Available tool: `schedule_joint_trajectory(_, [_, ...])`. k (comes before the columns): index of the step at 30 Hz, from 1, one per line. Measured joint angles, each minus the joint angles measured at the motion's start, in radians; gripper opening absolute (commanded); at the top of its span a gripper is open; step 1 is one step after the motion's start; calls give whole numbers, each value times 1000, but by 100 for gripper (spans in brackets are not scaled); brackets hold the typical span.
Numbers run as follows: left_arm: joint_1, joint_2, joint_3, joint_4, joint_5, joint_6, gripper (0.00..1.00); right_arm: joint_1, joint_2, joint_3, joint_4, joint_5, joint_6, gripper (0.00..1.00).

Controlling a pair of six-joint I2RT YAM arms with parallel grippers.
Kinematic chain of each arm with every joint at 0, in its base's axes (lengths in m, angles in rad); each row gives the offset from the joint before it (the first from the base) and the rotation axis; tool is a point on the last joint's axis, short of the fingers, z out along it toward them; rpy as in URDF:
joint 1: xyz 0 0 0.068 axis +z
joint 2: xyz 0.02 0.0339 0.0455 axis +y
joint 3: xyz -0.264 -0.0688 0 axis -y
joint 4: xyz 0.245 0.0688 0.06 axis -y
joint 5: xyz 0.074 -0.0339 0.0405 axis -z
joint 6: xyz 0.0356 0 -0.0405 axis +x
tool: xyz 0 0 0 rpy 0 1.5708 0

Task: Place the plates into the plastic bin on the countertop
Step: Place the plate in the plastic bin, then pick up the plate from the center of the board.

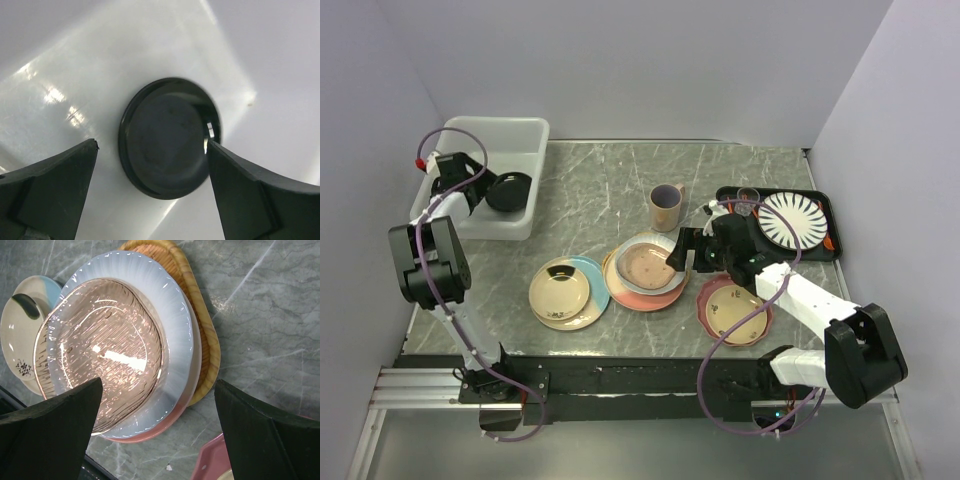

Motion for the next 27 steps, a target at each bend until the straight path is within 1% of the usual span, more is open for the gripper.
schedule_joint_trajectory(7, [0, -65, -26, 68, 4, 1, 96, 0, -1, 0, 0, 0, 0, 100])
schedule_joint_trajectory(8, [-1, -77, -39, 81, 6, 1, 96, 0, -1, 0, 0, 0, 0, 100])
schedule_joint_trajectory(10, [-3, -103, -78, 117, 25, 1, 99, 0, -1, 0, -1, 0, 0, 100])
schedule_joint_trajectory(14, [-22, -153, -136, 155, 60, 8, 99, 0, -2, 0, -2, 0, 0, 100])
schedule_joint_trajectory(18, [-64, -203, -141, 162, 102, 16, 99, 0, -4, 0, -3, -5, 0, 100])
schedule_joint_trajectory(22, [-116, -294, -173, 192, 145, 16, 99, 0, -4, 0, -3, -16, 0, 100])
schedule_joint_trajectory(27, [-192, -393, -181, 193, 180, 28, 99, 0, -5, 0, -3, -17, 0, 100])
